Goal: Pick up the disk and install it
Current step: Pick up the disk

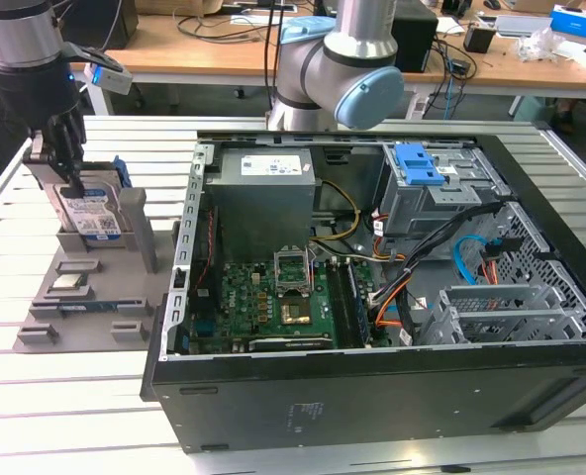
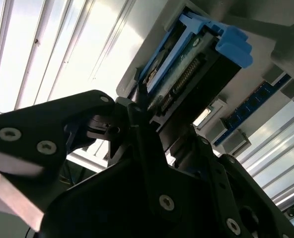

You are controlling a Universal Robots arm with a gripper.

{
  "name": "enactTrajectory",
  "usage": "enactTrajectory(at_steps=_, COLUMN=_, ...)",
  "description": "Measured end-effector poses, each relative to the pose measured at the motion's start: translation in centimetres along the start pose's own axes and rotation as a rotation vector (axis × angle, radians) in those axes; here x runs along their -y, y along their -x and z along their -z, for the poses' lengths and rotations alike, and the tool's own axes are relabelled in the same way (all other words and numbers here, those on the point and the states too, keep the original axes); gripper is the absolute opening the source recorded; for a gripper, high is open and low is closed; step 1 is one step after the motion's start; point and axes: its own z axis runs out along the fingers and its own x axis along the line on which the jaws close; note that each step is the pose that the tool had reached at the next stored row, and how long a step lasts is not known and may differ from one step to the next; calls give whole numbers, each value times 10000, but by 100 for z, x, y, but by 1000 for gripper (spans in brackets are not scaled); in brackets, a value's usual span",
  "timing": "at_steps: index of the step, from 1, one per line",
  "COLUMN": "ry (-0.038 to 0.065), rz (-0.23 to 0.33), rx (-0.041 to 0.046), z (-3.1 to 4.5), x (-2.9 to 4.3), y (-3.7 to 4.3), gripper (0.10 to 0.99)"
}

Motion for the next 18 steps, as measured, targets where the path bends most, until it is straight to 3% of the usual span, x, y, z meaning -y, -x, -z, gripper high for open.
enactTrajectory(at_steps=18, ry=1, rz=4, rx=2, z=0, x=0, y=0, gripper=369)
